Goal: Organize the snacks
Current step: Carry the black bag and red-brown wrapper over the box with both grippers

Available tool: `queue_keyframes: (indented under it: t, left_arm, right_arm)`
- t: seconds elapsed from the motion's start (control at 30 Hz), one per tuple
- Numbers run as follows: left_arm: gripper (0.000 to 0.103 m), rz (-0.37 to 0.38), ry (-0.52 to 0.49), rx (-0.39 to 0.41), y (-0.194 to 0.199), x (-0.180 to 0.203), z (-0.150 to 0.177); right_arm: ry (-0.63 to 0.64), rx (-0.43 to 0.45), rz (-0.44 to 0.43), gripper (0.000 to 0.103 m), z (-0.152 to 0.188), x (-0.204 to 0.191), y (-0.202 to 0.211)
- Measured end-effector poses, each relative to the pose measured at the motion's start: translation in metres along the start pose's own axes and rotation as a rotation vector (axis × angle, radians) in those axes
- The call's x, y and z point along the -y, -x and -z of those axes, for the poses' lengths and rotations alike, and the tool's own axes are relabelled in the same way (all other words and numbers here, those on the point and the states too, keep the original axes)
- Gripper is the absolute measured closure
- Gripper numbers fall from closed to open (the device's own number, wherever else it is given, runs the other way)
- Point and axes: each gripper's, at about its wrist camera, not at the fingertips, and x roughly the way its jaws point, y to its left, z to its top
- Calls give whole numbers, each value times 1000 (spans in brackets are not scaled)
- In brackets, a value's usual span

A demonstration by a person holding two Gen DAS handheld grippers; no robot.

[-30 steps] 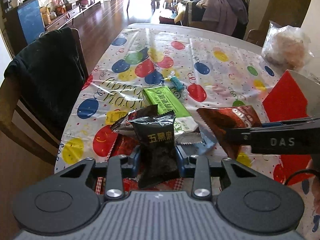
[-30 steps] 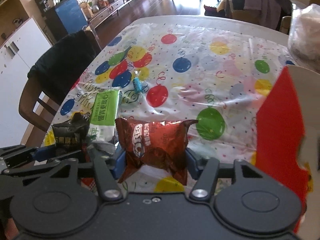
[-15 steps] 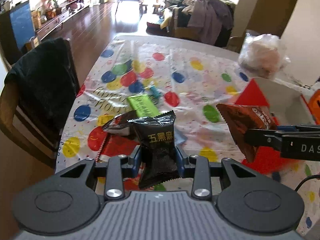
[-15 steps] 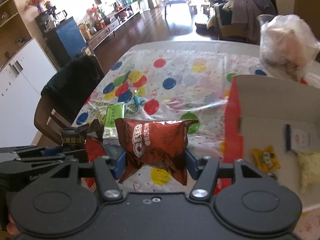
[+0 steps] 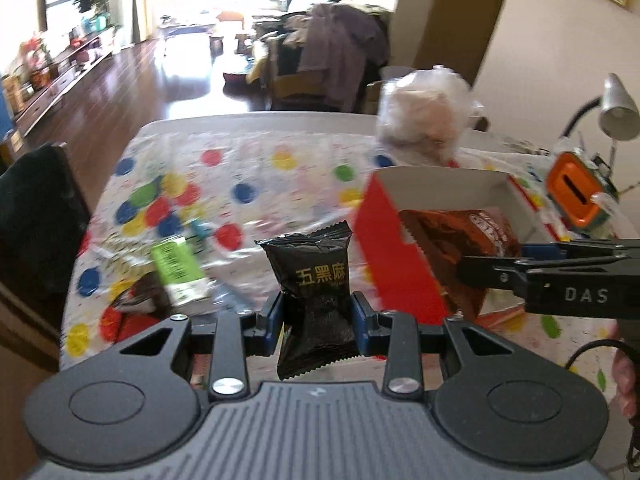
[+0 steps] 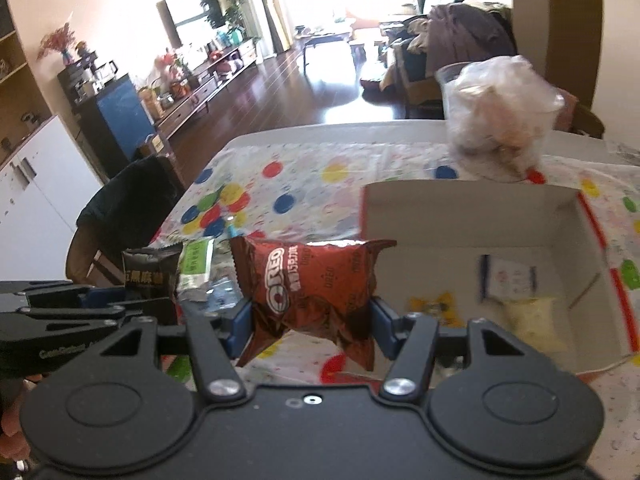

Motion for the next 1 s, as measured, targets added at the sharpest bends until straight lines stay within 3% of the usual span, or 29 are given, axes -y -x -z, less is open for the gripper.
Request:
queue_keyframes:
  t: [0.3,0.57,0.83,1.0]
  left_arm:
    - [68,39,-73,-14,-21,69,-18]
    - [68,49,-75,-44,-48,112,-28]
    - [68,33,-81,-138,-96,139,-37]
    - [68,7,-80,-196,-126,148,-43]
  right_arm:
    - [-37,18,48,44,5,62,19]
    - [-51,20,78,44,6,113,26]
    - [-61,-24,131,44,4,163,5]
    - [11,-69,143,44,2,174,-15]
